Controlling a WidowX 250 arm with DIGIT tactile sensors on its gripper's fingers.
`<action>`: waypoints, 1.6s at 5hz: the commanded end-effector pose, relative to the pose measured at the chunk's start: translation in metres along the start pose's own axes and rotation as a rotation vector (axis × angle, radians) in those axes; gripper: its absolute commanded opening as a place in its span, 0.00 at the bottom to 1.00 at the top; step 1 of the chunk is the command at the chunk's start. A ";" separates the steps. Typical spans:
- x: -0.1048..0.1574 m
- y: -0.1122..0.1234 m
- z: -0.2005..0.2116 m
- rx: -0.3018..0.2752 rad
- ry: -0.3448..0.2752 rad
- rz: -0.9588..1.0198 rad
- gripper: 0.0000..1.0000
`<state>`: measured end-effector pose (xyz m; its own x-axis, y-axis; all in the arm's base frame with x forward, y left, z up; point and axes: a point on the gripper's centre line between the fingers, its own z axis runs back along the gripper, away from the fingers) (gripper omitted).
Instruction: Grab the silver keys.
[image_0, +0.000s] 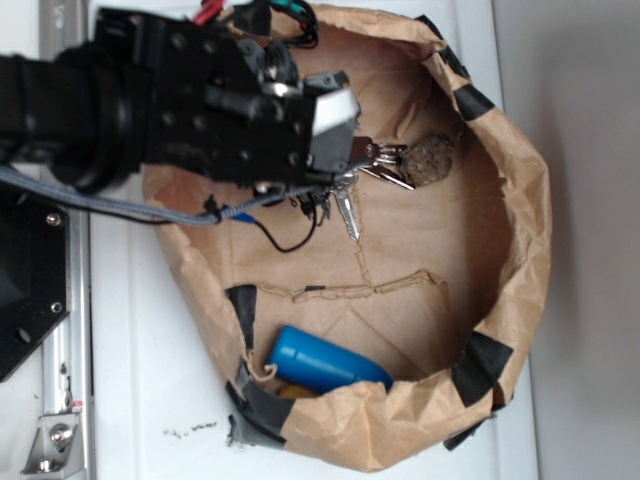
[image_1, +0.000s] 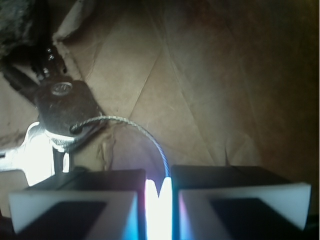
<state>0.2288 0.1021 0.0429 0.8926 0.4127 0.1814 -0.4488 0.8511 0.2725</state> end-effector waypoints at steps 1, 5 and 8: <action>0.017 0.021 0.033 -0.142 -0.053 -0.015 0.00; 0.030 0.021 0.034 -0.134 -0.043 -0.034 1.00; 0.044 0.032 0.023 -0.151 0.134 -0.228 1.00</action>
<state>0.2448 0.1189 0.0617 0.9741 0.2217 -0.0446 -0.2133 0.9663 0.1442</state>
